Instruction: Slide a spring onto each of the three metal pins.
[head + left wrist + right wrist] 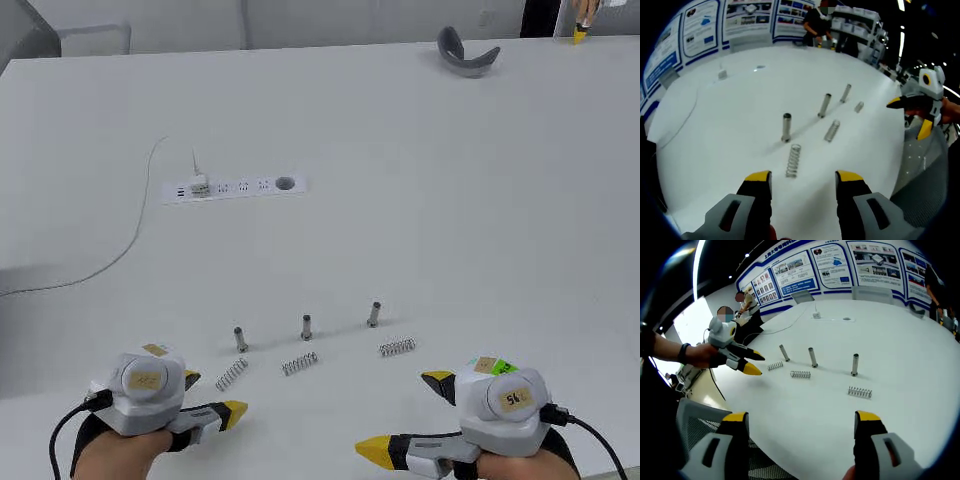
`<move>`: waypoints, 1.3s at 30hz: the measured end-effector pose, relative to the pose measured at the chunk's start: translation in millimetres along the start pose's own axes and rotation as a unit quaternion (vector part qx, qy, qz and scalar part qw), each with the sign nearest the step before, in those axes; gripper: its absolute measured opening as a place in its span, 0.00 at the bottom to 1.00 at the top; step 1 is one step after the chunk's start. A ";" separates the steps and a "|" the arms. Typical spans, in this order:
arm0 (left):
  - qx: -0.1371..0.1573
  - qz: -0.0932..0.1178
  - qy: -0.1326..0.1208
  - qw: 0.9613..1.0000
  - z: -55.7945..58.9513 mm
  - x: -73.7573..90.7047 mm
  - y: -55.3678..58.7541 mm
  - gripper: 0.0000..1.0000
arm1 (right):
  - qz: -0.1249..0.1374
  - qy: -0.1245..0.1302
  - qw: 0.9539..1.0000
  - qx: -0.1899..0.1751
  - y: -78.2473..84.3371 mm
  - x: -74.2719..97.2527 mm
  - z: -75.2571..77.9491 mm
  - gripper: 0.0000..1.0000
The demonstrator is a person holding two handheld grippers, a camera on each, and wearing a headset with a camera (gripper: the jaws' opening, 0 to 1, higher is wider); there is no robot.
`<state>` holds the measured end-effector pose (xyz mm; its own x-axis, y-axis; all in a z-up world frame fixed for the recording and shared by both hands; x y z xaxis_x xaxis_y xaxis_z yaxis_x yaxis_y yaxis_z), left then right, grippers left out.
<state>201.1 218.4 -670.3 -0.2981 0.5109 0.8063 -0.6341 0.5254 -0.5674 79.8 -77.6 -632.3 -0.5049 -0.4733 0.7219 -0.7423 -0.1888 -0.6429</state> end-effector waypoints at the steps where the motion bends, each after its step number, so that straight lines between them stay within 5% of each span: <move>1: 0.002 -0.001 -0.002 1.000 -1.1 -2.5 -0.5 0.52 | 0.000 0.000 1.000 -0.001 0.1 0.0 0.0 0.88; 17: 0.006 -0.016 -0.010 1.000 -7.0 -20.1 0.0 0.39 | -0.006 0.001 1.000 -0.006 5.6 -0.1 2.7 0.88; 39: -0.042 -0.029 -0.037 0.998 -7.5 -27.3 -2.6 0.12 | -0.007 0.000 1.000 -0.008 6.9 0.7 2.4 0.87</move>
<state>216.2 208.2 -692.1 -0.3170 0.4274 0.8467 -0.5908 0.6094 -0.5288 75.4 -81.3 -636.9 -0.4939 -0.4701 0.7315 -0.7564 -0.1826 -0.6281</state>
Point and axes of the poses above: the centre of the closed fingertips' face, and the gripper's own axes: x roughly backward along the fingers, z roughly to its right, y roughly out of its underside, the point moved 10 cm from there along x, roughly backward along the fingers, and after that the axes turned 7 degrees about -z, right-handed, at the moved point
